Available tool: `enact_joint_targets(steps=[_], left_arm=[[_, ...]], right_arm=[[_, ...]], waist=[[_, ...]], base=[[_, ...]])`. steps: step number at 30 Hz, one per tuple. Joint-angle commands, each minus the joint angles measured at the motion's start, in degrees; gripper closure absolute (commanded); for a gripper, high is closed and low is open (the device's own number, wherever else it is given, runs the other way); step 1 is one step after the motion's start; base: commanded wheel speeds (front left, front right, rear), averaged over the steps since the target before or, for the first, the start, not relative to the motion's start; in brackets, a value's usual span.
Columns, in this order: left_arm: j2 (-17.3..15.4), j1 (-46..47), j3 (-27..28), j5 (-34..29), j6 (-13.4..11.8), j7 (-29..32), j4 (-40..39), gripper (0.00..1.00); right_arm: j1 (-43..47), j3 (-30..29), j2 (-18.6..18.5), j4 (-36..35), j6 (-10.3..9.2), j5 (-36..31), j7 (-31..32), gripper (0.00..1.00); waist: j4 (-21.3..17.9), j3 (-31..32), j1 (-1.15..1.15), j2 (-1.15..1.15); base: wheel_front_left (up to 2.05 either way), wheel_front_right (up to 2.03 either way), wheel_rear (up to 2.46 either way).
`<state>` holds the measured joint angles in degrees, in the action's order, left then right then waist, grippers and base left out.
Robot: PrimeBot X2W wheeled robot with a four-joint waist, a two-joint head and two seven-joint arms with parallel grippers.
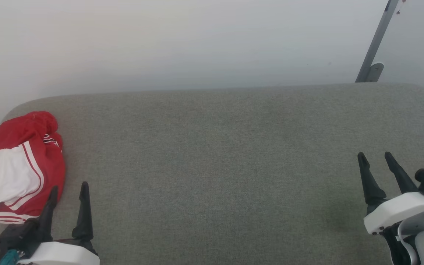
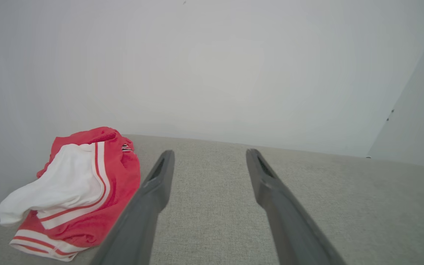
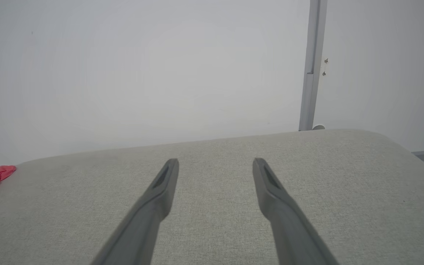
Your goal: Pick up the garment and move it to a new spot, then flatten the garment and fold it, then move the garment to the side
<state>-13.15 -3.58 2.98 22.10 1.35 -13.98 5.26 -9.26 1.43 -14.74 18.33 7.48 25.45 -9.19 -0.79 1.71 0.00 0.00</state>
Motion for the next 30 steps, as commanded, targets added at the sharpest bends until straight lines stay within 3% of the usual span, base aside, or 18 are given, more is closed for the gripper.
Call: enact_joint_targets(steps=[1,10,30], left_arm=[[-0.4,-0.8,-0.1,-1.2,0.1,-0.5,-0.5,0.00],[-0.5,-1.3,-0.2,-3.6,-0.1,-1.3,-1.1,0.00],[-1.1,-1.9,-0.9,-2.2,-0.4,-0.8,-0.6,0.00]], right_arm=[[0.6,-0.2,-0.2,-0.4,0.02,-1.1,-0.6,0.00],[1.7,-0.7,0.5,-0.7,0.02,-4.2,-1.3,0.00],[3.0,-1.6,2.0,-3.0,0.02,-5.4,0.3,0.00]], waist=[[0.0,0.0,0.00,0.00],[-0.1,0.1,0.00,0.00],[-0.1,0.1,0.00,0.00]], base=[[0.00,0.00,0.00],[0.00,0.00,0.00],[0.00,0.00,0.00]])
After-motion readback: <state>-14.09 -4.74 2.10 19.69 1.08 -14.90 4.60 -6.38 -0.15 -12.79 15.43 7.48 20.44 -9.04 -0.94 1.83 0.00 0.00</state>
